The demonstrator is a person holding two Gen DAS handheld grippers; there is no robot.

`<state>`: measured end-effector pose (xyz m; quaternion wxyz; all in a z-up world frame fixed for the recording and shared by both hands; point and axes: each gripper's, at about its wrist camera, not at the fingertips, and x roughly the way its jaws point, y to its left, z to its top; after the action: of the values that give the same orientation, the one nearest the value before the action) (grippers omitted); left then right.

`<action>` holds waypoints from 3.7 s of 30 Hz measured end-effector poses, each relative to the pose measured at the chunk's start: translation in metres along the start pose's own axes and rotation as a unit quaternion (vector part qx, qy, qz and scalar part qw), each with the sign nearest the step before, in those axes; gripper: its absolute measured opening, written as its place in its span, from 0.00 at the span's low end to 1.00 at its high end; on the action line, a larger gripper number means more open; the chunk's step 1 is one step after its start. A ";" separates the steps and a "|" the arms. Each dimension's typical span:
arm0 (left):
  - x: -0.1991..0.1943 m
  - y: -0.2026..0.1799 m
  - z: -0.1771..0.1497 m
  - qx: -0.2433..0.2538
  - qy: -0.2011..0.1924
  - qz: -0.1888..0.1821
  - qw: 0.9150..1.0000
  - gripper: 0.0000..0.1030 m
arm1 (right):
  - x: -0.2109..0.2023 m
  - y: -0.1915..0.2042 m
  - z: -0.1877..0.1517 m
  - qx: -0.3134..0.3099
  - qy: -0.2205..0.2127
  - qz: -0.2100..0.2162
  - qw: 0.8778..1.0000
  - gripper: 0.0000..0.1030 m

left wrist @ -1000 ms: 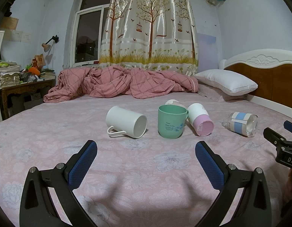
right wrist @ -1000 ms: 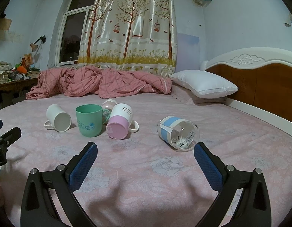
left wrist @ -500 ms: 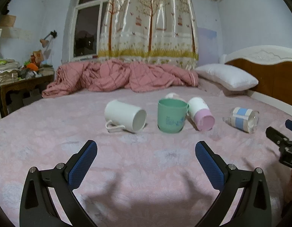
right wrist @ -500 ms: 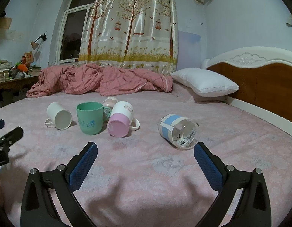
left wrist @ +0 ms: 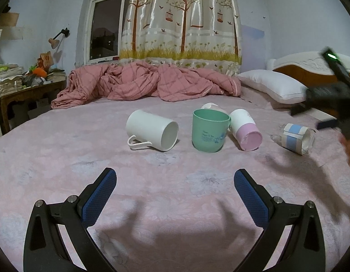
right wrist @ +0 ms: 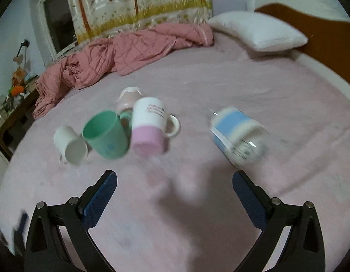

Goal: Flip cup upright

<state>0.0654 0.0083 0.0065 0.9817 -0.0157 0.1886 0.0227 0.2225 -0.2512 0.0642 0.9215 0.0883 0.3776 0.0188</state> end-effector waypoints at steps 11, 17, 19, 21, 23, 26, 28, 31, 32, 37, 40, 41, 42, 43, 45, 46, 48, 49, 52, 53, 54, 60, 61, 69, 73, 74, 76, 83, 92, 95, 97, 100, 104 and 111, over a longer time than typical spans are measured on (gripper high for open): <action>0.000 0.002 0.003 -0.006 0.009 0.004 1.000 1.00 | 0.111 0.031 0.066 0.045 0.086 0.028 0.995 0.88; 0.000 0.001 0.003 -0.005 0.010 0.005 1.000 1.00 | 0.159 0.045 0.067 0.028 0.122 0.003 0.992 0.85; 0.000 0.002 0.003 -0.005 0.010 0.005 1.000 1.00 | 0.174 0.047 0.066 0.025 0.129 -0.003 0.991 0.84; 0.000 0.002 0.003 -0.005 0.009 0.005 1.000 1.00 | 0.183 0.048 0.066 0.027 0.130 0.001 0.991 0.84; 0.000 0.002 0.003 -0.005 0.009 0.005 1.000 1.00 | 0.188 0.050 0.065 0.031 0.131 -0.001 0.991 0.84; 0.000 0.002 0.003 -0.005 0.010 0.004 1.000 1.00 | 0.198 0.053 0.061 0.030 0.141 -0.004 0.990 0.76; 0.000 0.002 0.003 -0.005 0.009 0.004 1.000 1.00 | 0.196 0.054 0.058 0.030 0.140 0.004 0.990 0.67; 0.000 0.002 0.003 -0.005 0.010 0.005 1.000 1.00 | 0.186 0.054 0.055 0.020 0.130 -0.023 0.991 0.66; 0.000 0.002 0.003 -0.005 0.009 0.005 1.000 1.00 | 0.181 0.053 0.054 0.021 0.125 -0.024 0.992 0.66; 0.000 0.002 0.003 -0.005 0.010 0.005 1.000 1.00 | 0.142 0.042 0.053 0.025 0.099 -0.013 0.995 0.66; 0.000 0.002 0.003 -0.005 0.009 0.004 1.000 1.00 | 0.104 0.038 0.049 0.006 0.076 0.005 0.997 0.66; 0.000 0.001 0.003 -0.005 0.009 0.005 1.000 1.00 | 0.092 0.037 0.048 0.001 0.070 0.011 0.997 0.66; 0.000 0.001 0.003 -0.005 0.009 0.005 1.000 1.00 | 0.077 0.038 0.045 -0.003 0.063 0.023 0.998 0.66; 0.000 0.001 0.003 -0.005 0.009 0.005 1.000 1.00 | 0.066 0.038 0.042 -0.005 0.060 0.034 0.998 0.66; 0.000 0.001 0.003 -0.005 0.009 0.005 1.000 1.00 | 0.043 0.039 0.031 -0.010 0.056 0.061 0.997 0.66; 0.000 0.001 0.003 -0.005 0.008 0.005 1.000 1.00 | 0.033 0.042 0.025 -0.015 0.057 0.070 0.996 0.66; 0.000 0.001 0.004 -0.004 0.009 0.005 1.000 1.00 | 0.021 0.046 0.011 -0.024 0.061 0.083 0.994 0.66; 0.000 0.001 0.004 -0.004 0.008 0.005 1.000 1.00 | 0.017 0.049 0.005 -0.027 0.063 0.087 0.994 0.66; 0.000 0.001 0.004 -0.004 0.008 0.005 1.000 1.00 | 0.007 0.053 -0.018 -0.022 0.080 0.098 0.992 0.66; 0.000 0.001 0.004 -0.003 0.009 0.005 1.000 1.00 | 0.005 0.050 -0.026 -0.017 0.085 0.100 0.991 0.66; 0.000 0.001 0.004 -0.004 0.009 0.005 1.000 1.00 | 0.006 0.049 -0.031 -0.008 0.090 0.101 0.991 0.66; 0.000 0.001 0.004 -0.004 0.009 0.005 1.000 1.00 | 0.017 0.048 -0.053 0.018 0.095 0.064 0.993 0.66; 0.000 0.001 0.004 -0.004 0.008 0.005 1.000 1.00 | 0.020 0.047 -0.054 0.029 0.096 0.059 0.993 0.66; 0.000 0.000 0.003 -0.003 0.008 0.005 1.000 1.00 | 0.037 0.046 -0.064 0.037 0.098 0.036 0.994 0.67; 0.000 0.000 0.003 -0.003 0.007 0.005 1.000 1.00 | 0.025 0.053 -0.059 0.009 0.055 0.019 0.998 0.87; 0.001 0.000 0.003 -0.003 0.008 0.005 1.000 1.00 | 0.017 0.055 -0.056 -0.002 0.035 0.020 0.999 0.87; 0.001 0.000 0.003 -0.003 0.008 0.005 1.000 1.00 | 0.004 0.056 -0.051 -0.019 0.013 0.019 1.000 0.87; 0.000 -0.001 0.004 -0.002 0.007 0.004 1.000 1.00 | -0.032 0.047 -0.045 -0.041 -0.045 0.015 0.998 0.87; -0.003 -0.002 0.008 -0.001 0.007 0.004 1.000 1.00 | -0.060 0.012 -0.099 -0.095 -0.153 -0.071 0.981 0.87; -0.003 -0.002 0.008 0.000 0.007 0.005 1.000 1.00 | -0.070 0.003 -0.118 -0.107 -0.192 -0.069 0.973 0.90; -0.004 -0.003 0.009 0.000 0.007 0.005 1.000 1.00 | -0.074 -0.003 -0.122 -0.100 -0.192 -0.060 0.974 0.93; -0.003 -0.002 0.009 -0.001 0.007 0.005 1.000 1.00 | -0.077 -0.010 -0.122 -0.084 -0.193 -0.055 0.976 0.96; -0.005 -0.003 0.009 -0.001 0.007 0.004 1.000 1.00 | -0.074 -0.019 -0.123 -0.074 -0.183 -0.056 0.979 0.98; -0.005 -0.002 0.008 0.000 0.007 0.005 1.000 1.00 | -0.073 -0.038 -0.127 -0.041 -0.170 -0.053 0.983 1.00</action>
<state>0.0635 0.0061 0.0156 0.9803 -0.0149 0.1950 0.0271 0.0806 -0.2772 0.0191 0.9749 0.0328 0.2181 -0.0298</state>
